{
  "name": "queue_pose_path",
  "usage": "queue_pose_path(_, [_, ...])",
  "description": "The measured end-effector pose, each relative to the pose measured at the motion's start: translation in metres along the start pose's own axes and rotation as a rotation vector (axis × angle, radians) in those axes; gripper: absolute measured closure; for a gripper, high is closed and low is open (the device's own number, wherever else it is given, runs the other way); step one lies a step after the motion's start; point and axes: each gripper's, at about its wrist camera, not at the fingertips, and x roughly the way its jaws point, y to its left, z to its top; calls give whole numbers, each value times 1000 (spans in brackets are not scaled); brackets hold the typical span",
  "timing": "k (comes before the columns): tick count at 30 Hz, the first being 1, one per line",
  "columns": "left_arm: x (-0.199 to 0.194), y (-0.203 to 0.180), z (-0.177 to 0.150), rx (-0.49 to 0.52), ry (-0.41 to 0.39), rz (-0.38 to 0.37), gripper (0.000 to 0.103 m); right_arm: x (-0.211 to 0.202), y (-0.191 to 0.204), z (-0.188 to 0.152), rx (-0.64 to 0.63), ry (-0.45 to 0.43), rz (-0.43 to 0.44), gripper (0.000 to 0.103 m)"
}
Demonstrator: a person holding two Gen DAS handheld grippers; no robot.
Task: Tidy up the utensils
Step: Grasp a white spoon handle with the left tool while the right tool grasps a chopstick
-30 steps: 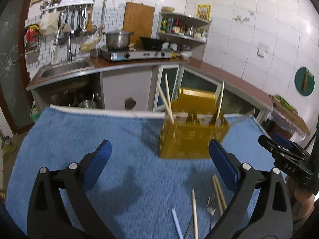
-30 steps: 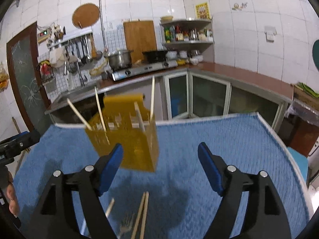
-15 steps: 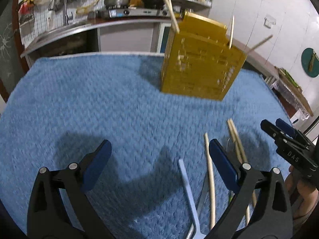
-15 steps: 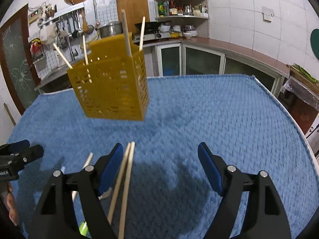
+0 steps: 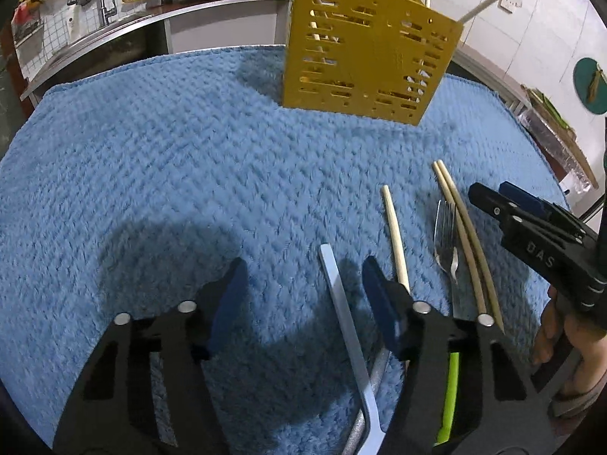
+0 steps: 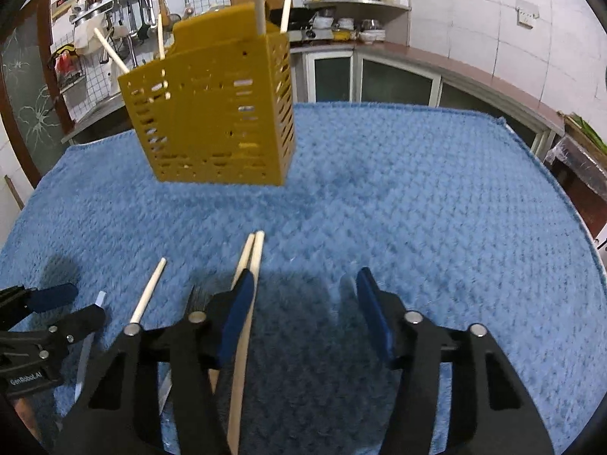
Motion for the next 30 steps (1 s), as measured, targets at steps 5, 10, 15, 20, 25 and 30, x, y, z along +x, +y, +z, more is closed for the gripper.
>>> queue_pose_path(5, [1,-4,0,17,3,15,58,6,5,0,-2,20,8,58])
queue_pose_path(10, [3,-7,0,34,8,25,68,8,11,3,-5,27,12,62])
queue_pose_path(15, [1,-5,1,26,14,15,74,4,19,6,-22,20,25,62])
queue_pose_path(20, [2,-10,-1,50,8,35,75,15,20,2,-17,54,36,73])
queue_pose_path(25, [5,-10,2,49,9,38,80,19,29,6,-39,78,19,85])
queue_pose_path(30, [9,-7,8,47,19,32,91,29,34,20,-21,133,6,95])
